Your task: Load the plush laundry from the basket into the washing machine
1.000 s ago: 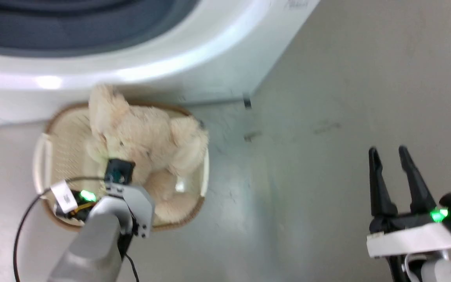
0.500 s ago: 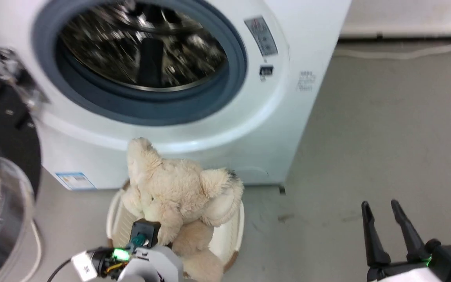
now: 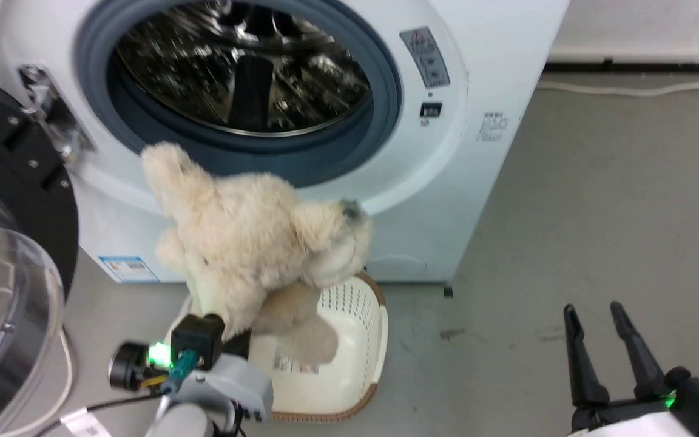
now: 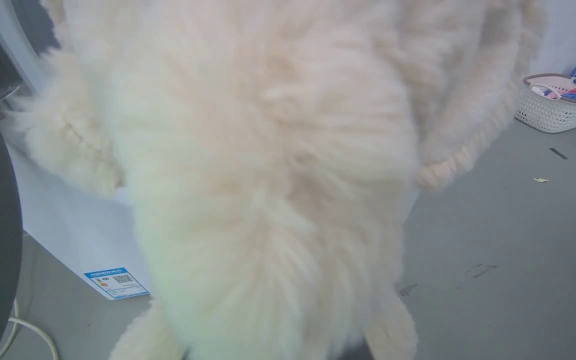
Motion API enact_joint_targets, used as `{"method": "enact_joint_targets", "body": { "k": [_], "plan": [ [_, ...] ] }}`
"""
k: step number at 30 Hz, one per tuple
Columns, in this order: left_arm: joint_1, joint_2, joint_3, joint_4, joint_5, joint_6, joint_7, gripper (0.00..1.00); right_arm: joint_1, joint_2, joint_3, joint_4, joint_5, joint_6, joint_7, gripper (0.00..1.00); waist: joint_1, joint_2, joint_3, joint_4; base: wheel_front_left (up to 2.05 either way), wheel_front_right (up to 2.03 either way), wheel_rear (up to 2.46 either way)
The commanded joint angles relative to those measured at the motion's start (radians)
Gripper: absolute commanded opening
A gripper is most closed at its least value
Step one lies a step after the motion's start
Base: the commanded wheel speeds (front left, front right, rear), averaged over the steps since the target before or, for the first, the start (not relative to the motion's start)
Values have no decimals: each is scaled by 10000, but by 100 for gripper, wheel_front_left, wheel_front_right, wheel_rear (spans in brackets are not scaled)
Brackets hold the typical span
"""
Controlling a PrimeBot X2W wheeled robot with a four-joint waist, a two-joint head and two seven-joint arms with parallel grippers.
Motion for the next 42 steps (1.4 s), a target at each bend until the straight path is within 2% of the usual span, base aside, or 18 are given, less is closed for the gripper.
{"method": "enact_joint_targets", "body": {
  "k": [1, 9, 13, 16, 22, 30, 36, 42],
  "plan": [
    [-238, 82, 32, -166, 104, 70, -67, 0, -167, 25, -32, -66, 1, 8, -42, 100, -1, 0, 429, -74, 0, 0, 0],
    [-2874, 602, 576, -1110, 373, 297, 676, 0, -986, -30, -169, -304, 498, 8, -42, 100, -1, 0, 2504, -439, 0, 0, 0],
    [-4730, 1143, 843, -1206, 516, 125, 1544, 0, -1528, -216, -120, -416, 739, 8, -42, 100, -1, 0, 3638, -782, 0, 0, 0],
    [-6177, 1590, 718, -1018, 851, -185, 2318, 0, -1911, -291, -208, -423, 925, 8, -42, 100, -1, 0, 4354, -990, 0, 0, 0],
    [-9134, 2065, 558, 279, 1335, -665, 3504, 0, -2658, -310, -54, -406, 1183, 8, -42, 100, -1, 0, 5609, -1376, 0, 0, 0],
    [-12260, 2182, 647, 2631, 1584, -681, 3819, 0, -3261, -215, 321, -326, 1456, 8, -42, 100, -1, 0, 6496, -1980, 0, 0, 0],
    [-13318, 2049, 389, 4263, 1719, -794, 4268, 0, -3444, -160, 432, -321, 1566, 8, -42, 100, -1, 0, 6816, -2112, 0, 0, 0],
    [-13652, 1864, 364, 5261, 1575, -760, 4104, 0, -3508, -140, 409, -300, 1572, 8, -42, 100, -1, 0, 6925, -2046, 0, 0, 0]
  ]
}}
